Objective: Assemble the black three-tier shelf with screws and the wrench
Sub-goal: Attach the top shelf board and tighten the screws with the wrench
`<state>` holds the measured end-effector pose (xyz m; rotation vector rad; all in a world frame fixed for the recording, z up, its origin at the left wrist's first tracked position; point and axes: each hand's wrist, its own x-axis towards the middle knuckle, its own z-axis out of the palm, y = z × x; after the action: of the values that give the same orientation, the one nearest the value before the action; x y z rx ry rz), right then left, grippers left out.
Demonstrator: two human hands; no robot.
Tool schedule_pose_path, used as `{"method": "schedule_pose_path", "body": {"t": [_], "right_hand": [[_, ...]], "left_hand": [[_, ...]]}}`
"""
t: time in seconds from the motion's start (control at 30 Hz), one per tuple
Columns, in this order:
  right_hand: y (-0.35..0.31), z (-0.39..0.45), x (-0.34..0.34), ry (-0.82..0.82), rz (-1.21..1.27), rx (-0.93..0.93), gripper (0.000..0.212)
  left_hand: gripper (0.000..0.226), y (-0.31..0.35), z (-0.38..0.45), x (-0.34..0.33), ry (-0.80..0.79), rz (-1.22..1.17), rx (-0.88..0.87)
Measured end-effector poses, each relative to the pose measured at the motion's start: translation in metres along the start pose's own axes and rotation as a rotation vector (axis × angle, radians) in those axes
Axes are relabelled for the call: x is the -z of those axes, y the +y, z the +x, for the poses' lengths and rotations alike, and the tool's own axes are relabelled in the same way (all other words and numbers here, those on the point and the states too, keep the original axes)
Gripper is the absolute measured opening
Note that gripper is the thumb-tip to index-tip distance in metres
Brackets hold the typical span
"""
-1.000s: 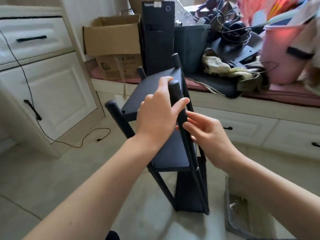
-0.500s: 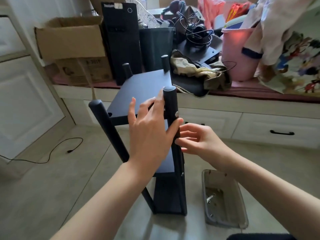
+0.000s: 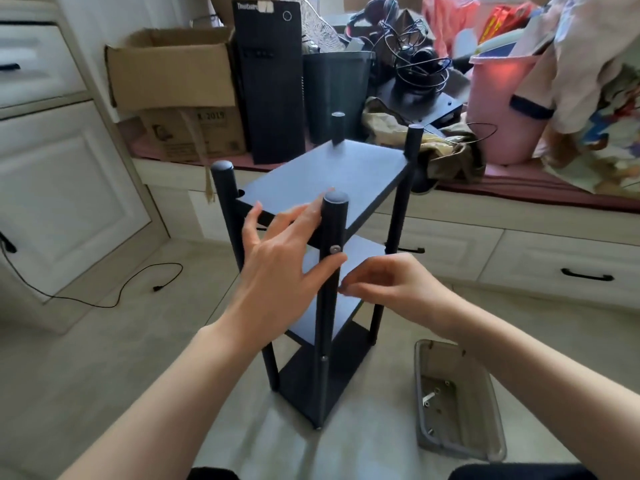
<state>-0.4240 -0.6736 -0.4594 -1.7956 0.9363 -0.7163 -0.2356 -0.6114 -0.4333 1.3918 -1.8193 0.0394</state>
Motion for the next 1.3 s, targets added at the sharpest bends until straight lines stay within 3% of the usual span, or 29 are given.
{"method": "schedule_pose_path", "body": {"t": [0.23,0.37,0.53,0.6,0.83,1.13,1.3], "right_hand": [[0.019,0.012,0.032,0.2,-0.035,-0.162,0.007],[0.044,0.026,0.052,0.324,-0.064,-0.307,0.015],[0.065,0.045,0.07,0.47,0.066,-0.418,0.05],[0.066,0.055,0.068,0.468,0.086,-0.377,0.053],[0.065,0.071,0.059,0.538,-0.036,-0.272,0.014],[0.052,0.051,0.047,0.42,-0.103,-0.246,0.024],[0.043,0.034,0.043,0.395,-0.153,-0.234,0.034]], "left_hand": [[0.053,-0.014,-0.004,0.029,-0.089,-0.18,0.09],[0.05,-0.011,-0.006,0.033,-0.051,-0.176,0.082],[0.05,-0.015,-0.006,0.044,-0.087,-0.274,0.061],[0.052,-0.02,-0.008,0.05,-0.119,-0.337,0.053],[0.055,-0.038,-0.015,0.052,-0.048,-0.349,0.038],[0.058,-0.086,-0.018,0.05,0.155,-0.421,0.293],[0.051,-0.093,-0.014,0.047,0.156,-0.524,0.398]]}}
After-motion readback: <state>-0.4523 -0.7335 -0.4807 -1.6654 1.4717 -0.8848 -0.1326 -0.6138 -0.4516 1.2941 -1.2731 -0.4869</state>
